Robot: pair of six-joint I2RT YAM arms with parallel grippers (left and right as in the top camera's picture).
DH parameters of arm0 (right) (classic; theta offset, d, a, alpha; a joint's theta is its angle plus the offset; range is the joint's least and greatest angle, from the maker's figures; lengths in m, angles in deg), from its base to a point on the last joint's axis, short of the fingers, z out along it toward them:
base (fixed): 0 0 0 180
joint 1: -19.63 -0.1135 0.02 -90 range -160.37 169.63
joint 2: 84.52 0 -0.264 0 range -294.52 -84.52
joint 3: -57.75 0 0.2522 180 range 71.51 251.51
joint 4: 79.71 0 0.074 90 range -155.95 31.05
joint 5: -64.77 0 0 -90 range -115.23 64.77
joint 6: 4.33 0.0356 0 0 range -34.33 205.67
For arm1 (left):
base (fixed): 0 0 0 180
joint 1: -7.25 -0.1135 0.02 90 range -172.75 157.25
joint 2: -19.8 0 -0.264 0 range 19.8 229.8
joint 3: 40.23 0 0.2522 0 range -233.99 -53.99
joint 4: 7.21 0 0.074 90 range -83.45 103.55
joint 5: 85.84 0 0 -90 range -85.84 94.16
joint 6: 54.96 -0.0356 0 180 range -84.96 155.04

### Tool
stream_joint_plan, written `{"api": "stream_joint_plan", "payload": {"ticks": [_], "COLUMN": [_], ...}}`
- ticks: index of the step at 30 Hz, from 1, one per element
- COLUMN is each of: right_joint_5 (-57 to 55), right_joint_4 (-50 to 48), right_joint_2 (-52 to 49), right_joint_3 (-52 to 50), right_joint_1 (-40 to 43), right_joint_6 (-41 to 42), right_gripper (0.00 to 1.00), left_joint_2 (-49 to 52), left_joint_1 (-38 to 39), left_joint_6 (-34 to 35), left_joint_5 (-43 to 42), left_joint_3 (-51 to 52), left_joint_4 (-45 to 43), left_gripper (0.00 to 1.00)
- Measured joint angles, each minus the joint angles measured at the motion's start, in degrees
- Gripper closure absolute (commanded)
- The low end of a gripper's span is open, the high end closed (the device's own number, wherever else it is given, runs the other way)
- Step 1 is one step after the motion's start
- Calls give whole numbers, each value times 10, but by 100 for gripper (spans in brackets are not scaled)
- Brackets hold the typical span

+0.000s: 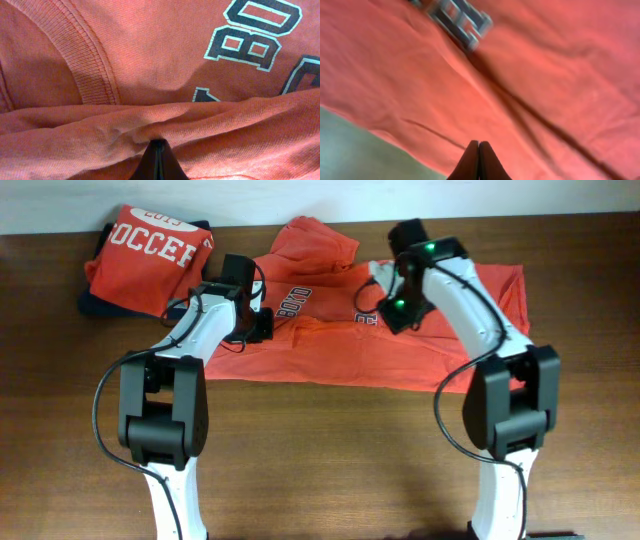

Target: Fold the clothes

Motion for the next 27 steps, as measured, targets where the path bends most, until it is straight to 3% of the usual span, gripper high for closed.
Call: {"api": "stream_joint_plan", "payload": {"ticks": [9,19,27], "right_joint_5": [-2,-2,-24], "right_joint_4": [-46,-82,-183], "right_joint_2": [0,0,0], "right_joint_3": [-97,-139,-175], "right_joint_1": [47,56,60], "right_joint_6": [16,40,44], "right_gripper": [96,96,95], "left_joint_2": [0,0,0], "left_joint_1": [0,0,0], "left_joint_6": [0,0,0], "left_joint_5": [0,0,0], "left_joint_3": [0,0,0], "left_joint_4": [0,0,1], "left_gripper": [99,99,99]}}
